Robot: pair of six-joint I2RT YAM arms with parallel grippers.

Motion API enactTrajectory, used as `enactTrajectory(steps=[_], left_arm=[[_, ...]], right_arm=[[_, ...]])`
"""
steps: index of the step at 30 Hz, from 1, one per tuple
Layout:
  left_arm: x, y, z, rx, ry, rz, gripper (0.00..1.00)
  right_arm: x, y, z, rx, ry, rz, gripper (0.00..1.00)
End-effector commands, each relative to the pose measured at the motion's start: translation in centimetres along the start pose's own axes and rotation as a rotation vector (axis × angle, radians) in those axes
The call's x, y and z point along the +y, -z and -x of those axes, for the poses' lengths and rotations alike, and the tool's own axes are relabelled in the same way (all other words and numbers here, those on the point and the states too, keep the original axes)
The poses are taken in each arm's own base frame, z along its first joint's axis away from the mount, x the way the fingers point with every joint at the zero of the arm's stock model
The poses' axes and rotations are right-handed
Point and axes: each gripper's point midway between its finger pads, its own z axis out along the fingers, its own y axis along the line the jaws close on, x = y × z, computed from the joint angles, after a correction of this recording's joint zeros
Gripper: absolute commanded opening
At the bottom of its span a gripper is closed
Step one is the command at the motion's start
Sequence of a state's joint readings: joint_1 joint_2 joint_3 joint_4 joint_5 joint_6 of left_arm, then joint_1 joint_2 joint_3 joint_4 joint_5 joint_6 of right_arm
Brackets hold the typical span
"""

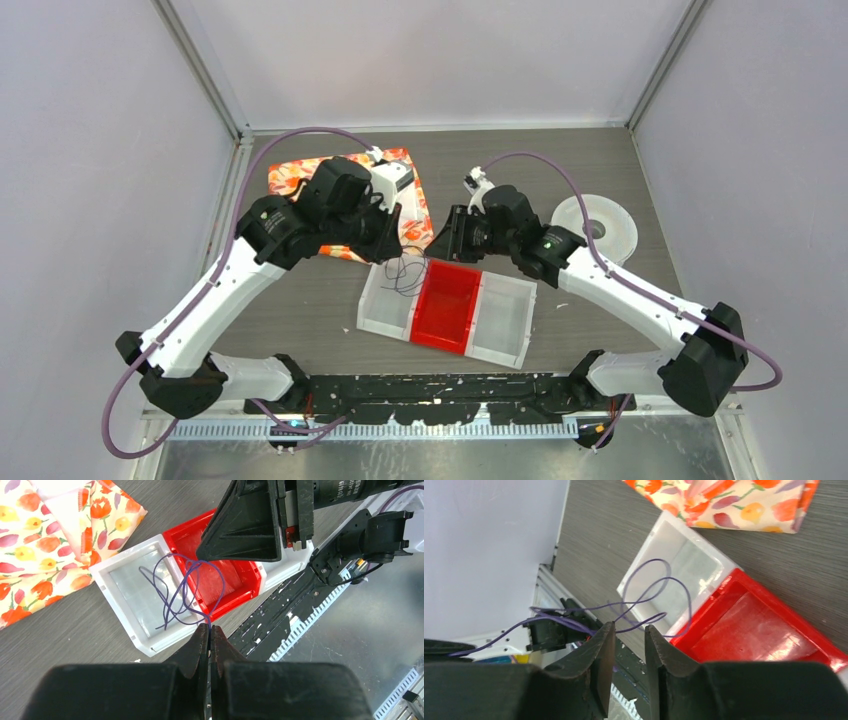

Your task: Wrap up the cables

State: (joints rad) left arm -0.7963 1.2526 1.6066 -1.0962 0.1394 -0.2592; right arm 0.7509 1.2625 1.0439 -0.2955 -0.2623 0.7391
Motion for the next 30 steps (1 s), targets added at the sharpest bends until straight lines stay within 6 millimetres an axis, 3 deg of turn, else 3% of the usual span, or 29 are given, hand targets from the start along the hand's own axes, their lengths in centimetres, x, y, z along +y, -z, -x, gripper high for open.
enactTrajectory(steps=[1,6,10,15,22,27,30], left_arm=[[-0.4,1.0,2.2,-0.087,0.007,-0.011,0.01],[-0.2,0.9,2.3,-0.092,0.013,0.002,0.01],[0.0,0.4,2.3,-0.082,0.023,0.007,0.0],[-0.3,0.1,2.8,-0.086,0.03,-0.007,0.0],[-0.3,0.1,3.0,-0.087,0.036,-0.003,0.01],[-0.3,0.1,3.1,-0.093,0.041,-0.003,0.0],[-0.2,0.1,3.0,-0.089,0.041,-0.001,0.01]], right_arm=[[-0.3,1.5,2.2,-0.157,-0.025,-0.041,0.37],[-0.1,4.4,3.0,-0.282,-0.034,-0.013,0.47],[-0.1,5.1,2.3,-0.26,-0.026,-0.01,0.58],[1.1,3.8,0.5,-0.144,-0.024,0.072,0.65],[2.2,1.2,-1.1,-0.05,0.002,0.1,0.66],[1.9,-0.7,-1.5,-0.035,-0.002,0.083,0.52],[1.5,-1.1,-1.2,-0.063,-0.018,0.069,0.29]])
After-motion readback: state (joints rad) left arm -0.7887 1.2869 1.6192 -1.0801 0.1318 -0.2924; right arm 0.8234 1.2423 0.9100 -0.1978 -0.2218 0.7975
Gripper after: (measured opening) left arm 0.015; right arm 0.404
